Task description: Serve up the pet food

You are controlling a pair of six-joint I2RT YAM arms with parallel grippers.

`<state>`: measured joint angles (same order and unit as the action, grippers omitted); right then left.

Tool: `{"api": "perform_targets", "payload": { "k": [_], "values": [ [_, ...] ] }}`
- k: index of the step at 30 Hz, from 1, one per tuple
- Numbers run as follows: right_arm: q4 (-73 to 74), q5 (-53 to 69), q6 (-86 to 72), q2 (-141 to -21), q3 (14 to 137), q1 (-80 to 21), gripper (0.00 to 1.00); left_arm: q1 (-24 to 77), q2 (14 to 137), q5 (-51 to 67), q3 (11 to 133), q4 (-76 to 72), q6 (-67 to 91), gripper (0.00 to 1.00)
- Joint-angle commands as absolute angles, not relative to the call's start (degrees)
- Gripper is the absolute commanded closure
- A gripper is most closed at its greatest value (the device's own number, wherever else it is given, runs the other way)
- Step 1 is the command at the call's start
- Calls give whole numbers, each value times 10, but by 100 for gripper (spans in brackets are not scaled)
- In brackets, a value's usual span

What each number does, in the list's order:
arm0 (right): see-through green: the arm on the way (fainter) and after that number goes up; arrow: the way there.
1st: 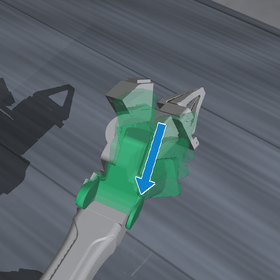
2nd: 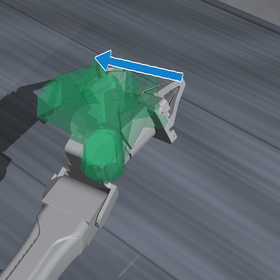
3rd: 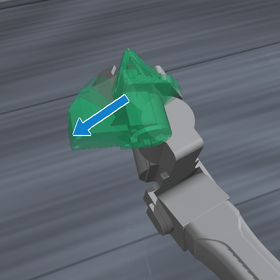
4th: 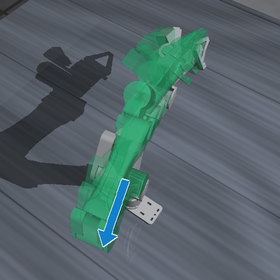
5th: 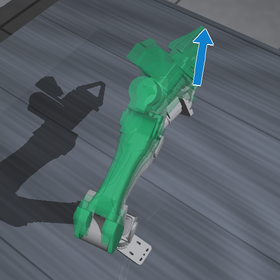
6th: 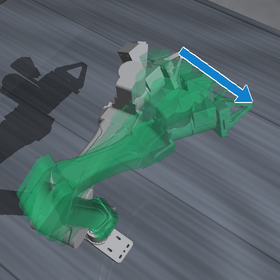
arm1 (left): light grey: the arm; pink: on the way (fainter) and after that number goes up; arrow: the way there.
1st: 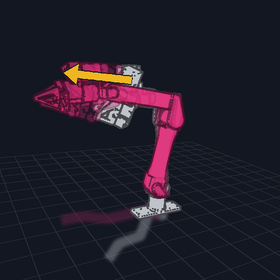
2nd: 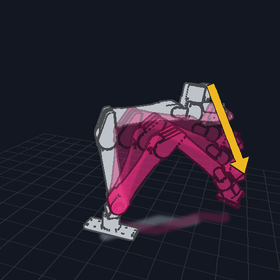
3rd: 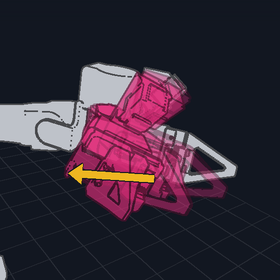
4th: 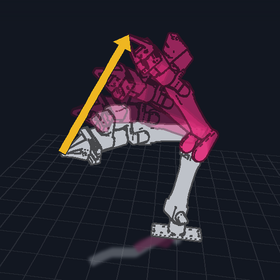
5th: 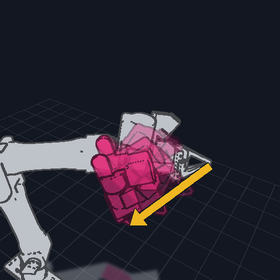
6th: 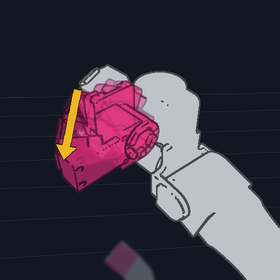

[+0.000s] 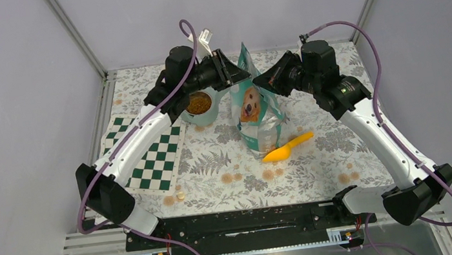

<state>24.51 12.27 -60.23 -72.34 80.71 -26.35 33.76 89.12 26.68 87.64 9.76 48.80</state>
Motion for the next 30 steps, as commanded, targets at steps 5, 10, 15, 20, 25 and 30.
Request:
{"api": "perform_targets", "payload": {
  "k": [5, 10, 15, 20, 25, 30],
  "values": [
    [203, 142, -582, -710, 827, -262, 100, 337, 893, 188, 918, 149, 460, 62],
    [227, 143, -545, -720, 848, -262, 100, 337, 932, 201, 964, 177, 466, 63],
    [240, 142, -522, -722, 861, -262, 100, 338, 932, 211, 959, 179, 470, 69],
    [245, 149, -502, -732, 871, -261, 100, 338, 930, 231, 954, 178, 483, 78],
    [257, 150, -456, -743, 895, -262, 100, 338, 923, 248, 948, 177, 498, 78],
    [284, 159, -389, -756, 922, -263, 100, 339, 915, 263, 934, 169, 531, 69]
  ]
}}
